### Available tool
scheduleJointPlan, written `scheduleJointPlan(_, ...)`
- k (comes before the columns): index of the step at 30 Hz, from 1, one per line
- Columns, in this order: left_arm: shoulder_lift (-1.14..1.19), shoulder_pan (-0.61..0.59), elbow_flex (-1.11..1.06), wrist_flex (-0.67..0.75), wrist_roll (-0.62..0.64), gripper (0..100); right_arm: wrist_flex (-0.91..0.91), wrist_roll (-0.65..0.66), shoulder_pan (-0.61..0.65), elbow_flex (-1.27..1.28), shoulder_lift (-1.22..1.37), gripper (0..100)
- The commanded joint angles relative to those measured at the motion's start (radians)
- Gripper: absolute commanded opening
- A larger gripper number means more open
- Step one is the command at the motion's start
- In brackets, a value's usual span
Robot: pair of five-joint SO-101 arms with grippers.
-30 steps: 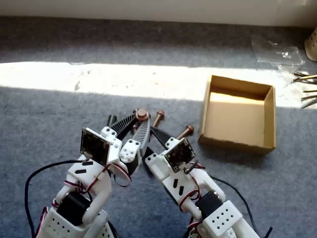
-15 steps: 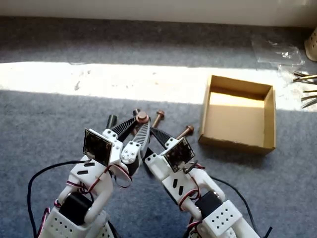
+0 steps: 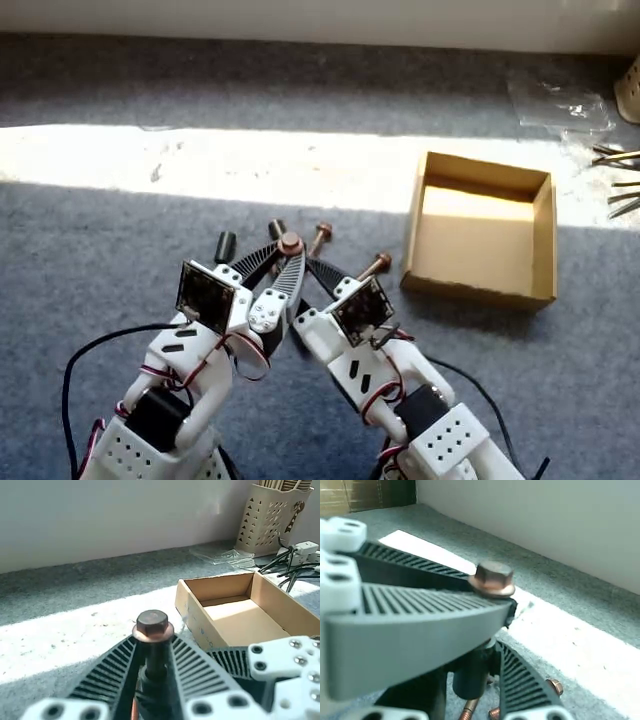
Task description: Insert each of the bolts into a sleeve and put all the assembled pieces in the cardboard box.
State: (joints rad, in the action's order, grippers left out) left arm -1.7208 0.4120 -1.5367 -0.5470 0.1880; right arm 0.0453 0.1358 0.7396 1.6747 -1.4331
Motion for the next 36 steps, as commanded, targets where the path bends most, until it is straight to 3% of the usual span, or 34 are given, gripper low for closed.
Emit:
scheduleJointPlan(1, 0.002, -0.036, 0.005, 0.021, -0.003, 0, -0.019, -0.005, 0.008, 0.079, -0.019, 0.5)
scheduleJointPlan(4, 0.002, -0.036, 0.005, 0.021, -0.003, 3, -0.019, -0.005, 0.008, 0.079, -0.019, 0.5)
scheduleJointPlan(10, 0.002, -0.036, 0.002, 0.018, -0.003, 19, -0.019, -0.005, 0.008, 0.079, -0.019, 0.5)
scheduleJointPlan(22, -0.035, -0.077, 0.047, -0.002, -0.005, 20, -0.018, -0.003, -0.007, 0.079, -0.019, 0.5)
scheduleJointPlan(32, -0.108, -0.255, 0.064, -0.009, 0.002, 20, -0.016, -0.003, -0.163, 0.07, -0.019, 0.5)
scheduleJointPlan(36, -0.105, -0.285, 0.028, -0.02, 0.002, 20, 0.15, -0.003, -0.246, 0.028, -0.019, 0.5)
